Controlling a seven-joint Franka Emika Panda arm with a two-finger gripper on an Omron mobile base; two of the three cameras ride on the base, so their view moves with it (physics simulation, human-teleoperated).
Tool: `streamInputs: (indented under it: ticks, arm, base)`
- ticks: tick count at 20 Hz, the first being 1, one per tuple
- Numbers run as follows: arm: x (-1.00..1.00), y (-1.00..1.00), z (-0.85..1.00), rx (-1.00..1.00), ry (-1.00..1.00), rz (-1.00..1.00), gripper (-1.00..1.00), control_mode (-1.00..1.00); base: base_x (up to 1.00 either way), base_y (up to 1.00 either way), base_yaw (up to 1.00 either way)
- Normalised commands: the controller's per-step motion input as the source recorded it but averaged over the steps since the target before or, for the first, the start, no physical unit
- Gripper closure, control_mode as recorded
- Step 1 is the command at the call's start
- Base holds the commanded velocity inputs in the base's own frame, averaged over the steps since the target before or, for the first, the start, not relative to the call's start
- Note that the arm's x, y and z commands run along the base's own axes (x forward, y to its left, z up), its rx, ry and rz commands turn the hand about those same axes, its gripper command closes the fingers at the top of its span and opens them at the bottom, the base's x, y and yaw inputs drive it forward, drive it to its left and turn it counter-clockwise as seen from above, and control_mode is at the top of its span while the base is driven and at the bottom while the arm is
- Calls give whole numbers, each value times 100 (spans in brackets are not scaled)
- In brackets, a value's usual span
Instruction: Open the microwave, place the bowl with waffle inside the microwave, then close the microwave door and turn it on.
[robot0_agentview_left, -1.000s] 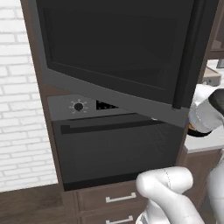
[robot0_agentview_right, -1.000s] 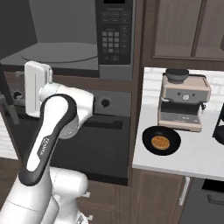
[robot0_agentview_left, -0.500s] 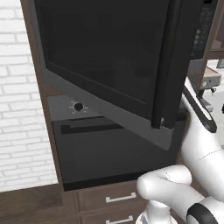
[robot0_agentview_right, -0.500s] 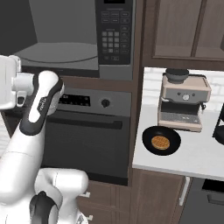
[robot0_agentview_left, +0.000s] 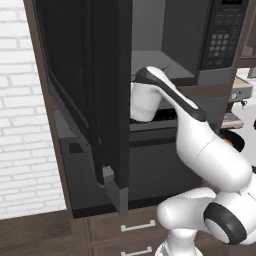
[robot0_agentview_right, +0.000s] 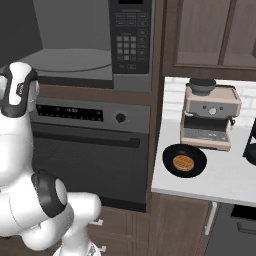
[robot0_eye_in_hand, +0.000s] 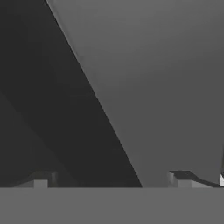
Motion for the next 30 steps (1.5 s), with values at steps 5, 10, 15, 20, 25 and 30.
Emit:
streamInputs:
  ticks: [5, 10, 15, 20, 25, 30]
  arm:
    - [-39, -60, -3, -7, -19, -29, -100, -100]
    - [-12, -100, -28, -7, -19, -45, -100, -100]
    - [0, -96, -41, -16, -16, -57, -100, -100]
    - [0, -98, -30, -20, -7, -58, -100, -100]
    - [0, -100, -32, -17, 0, -53, -100, -100]
    - [0, -100, -39, -16, 0, -49, -100, -100]
  base:
    - [0, 0, 0]
    - [0, 0, 0]
    - [0, 0, 0]
    - [0, 0, 0]
    - [0, 0, 0]
    - [0, 0, 0]
